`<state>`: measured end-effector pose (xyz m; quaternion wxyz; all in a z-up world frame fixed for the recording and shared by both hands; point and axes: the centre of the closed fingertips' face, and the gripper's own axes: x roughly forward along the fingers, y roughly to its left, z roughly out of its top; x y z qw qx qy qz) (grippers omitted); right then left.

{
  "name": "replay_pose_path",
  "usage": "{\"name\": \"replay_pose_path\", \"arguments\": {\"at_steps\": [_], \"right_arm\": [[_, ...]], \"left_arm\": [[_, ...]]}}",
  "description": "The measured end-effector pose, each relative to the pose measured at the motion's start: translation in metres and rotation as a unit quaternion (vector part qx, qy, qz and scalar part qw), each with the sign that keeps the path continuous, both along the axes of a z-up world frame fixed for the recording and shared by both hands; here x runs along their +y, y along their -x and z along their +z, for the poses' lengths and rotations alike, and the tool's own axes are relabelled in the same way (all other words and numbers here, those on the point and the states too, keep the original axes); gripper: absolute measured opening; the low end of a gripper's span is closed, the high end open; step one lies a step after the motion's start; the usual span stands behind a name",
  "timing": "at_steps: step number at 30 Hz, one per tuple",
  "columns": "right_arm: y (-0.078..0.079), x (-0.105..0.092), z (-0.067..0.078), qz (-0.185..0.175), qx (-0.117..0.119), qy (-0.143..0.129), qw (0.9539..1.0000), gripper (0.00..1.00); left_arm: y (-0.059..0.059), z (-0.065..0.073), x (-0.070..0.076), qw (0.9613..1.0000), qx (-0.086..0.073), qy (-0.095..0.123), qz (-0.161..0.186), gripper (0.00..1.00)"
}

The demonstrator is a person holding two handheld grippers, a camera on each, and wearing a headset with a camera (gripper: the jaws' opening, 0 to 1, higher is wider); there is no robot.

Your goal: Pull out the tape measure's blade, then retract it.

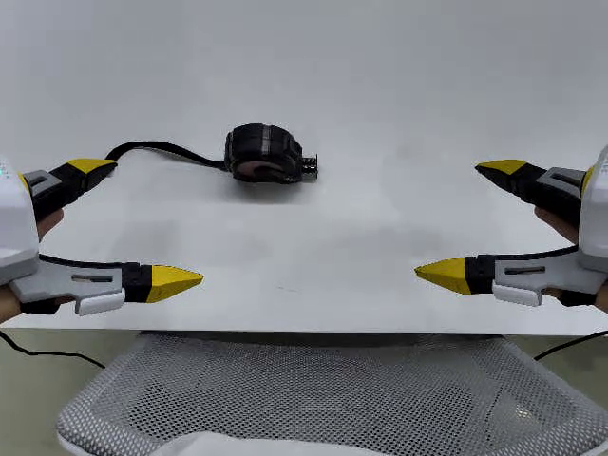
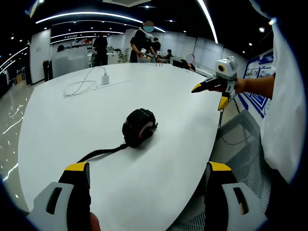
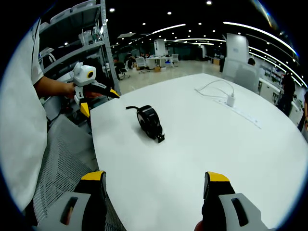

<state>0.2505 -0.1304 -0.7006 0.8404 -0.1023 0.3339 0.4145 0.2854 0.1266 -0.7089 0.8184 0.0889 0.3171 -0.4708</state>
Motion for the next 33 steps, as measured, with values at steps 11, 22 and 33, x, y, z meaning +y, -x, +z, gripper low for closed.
{"name": "replay_pose_path", "arguments": {"at_steps": [11, 22, 33], "right_arm": [[-0.008, 0.001, -0.002, 0.002, 0.000, -0.001, 1.0000, 0.82], [-0.015, 0.008, -0.007, 0.012, 0.000, -0.003, 0.9999, 0.82], [-0.024, 0.015, -0.014, 0.032, 0.002, 0.000, 0.9995, 0.82]], "left_arm": [[-0.010, -0.001, -0.001, 1.0000, -0.001, 0.000, -0.002, 0.99], [-0.018, -0.004, -0.007, 0.9999, 0.001, -0.002, -0.015, 0.99], [-0.025, -0.009, -0.018, 0.9990, -0.003, -0.011, -0.043, 0.99]]}}
